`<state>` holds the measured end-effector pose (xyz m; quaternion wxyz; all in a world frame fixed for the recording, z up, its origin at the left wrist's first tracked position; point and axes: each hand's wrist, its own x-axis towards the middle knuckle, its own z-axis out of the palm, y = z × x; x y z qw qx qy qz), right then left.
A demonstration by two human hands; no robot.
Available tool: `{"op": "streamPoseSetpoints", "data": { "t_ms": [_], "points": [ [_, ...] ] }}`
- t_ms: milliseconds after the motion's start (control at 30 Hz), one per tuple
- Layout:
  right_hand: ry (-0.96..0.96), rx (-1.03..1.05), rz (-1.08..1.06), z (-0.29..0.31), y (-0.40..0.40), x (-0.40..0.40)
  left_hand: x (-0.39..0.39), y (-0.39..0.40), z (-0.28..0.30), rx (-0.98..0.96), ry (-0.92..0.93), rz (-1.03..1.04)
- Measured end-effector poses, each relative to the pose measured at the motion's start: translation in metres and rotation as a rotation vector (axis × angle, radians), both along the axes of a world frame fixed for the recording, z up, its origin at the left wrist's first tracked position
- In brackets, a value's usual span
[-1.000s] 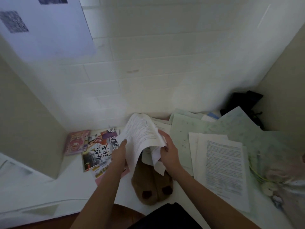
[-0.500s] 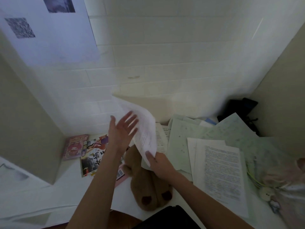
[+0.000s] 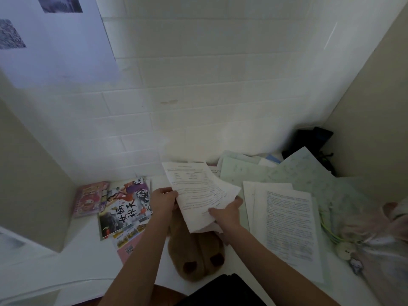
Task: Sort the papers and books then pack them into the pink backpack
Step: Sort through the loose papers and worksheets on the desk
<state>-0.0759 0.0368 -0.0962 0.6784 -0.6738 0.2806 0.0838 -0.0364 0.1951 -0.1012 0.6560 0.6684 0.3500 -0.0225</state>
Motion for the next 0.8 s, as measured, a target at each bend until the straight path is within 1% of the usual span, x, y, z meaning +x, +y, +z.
{"op": "streamPoseSetpoints", "data": {
  "t_ms": [67,100,133,167,200,233,267,300,333,367,400,433,467,500,567,667,767,800],
  "points": [
    [-0.100,-0.403,-0.035,0.007,-0.002,0.003,-0.003,-0.003,0.003,0.079,-0.039,0.004],
    [-0.167,-0.640,0.024,0.011,-0.003,0.004,-0.002,-0.005,0.006,0.124,-0.068,0.004],
    [-0.229,-0.818,0.150,0.017,-0.002,0.006,0.000,-0.008,0.009,0.150,-0.099,0.002],
    [-0.245,-0.866,0.327,0.022,-0.001,0.010,0.004,-0.012,0.014,0.144,-0.128,-0.003],
    [-0.208,-0.753,0.523,0.027,0.000,0.013,0.009,-0.018,0.020,0.111,-0.150,-0.027],
    [-0.122,-0.488,0.664,0.035,0.004,0.015,0.014,-0.026,0.027,0.083,-0.168,-0.077],
    [-0.035,-0.211,0.735,0.042,0.008,0.013,0.018,-0.034,0.032,0.082,-0.182,-0.155],
    [-0.013,-0.072,0.737,0.042,0.009,0.015,0.022,-0.044,0.037,0.081,-0.199,-0.243],
    [0.000,-0.030,0.715,0.045,0.009,0.015,0.023,-0.053,0.041,0.056,-0.210,-0.309],
    [-0.009,-0.076,0.633,0.046,0.006,0.015,0.024,-0.060,0.043,-0.005,-0.213,-0.354],
    [-0.066,-0.199,0.525,0.041,-0.003,0.016,0.025,-0.068,0.043,-0.088,-0.215,-0.389],
    [-0.095,-0.249,0.378,0.035,-0.017,0.017,0.025,-0.074,0.042,-0.173,-0.217,-0.408],
    [-0.100,-0.242,0.232,0.029,-0.034,0.018,0.025,-0.080,0.039,-0.236,-0.217,-0.415],
    [-0.103,-0.256,0.105,0.021,-0.054,0.017,0.025,-0.086,0.034,-0.263,-0.208,-0.415],
    [-0.097,-0.357,-0.070,0.010,-0.100,0.011,0.026,-0.096,0.020,-0.208,-0.159,-0.434],
    [-0.018,-0.521,-0.147,-0.009,-0.163,-0.009,0.024,-0.115,-0.008,-0.133,-0.050,-0.486],
    [0.156,-0.655,-0.101,-0.033,-0.201,-0.032,0.019,-0.137,-0.033,-0.142,0.063,-0.596],
    [0.181,-0.681,-0.082,-0.041,-0.207,-0.038,0.017,-0.143,-0.039,-0.141,0.094,-0.640]
  ]
}}
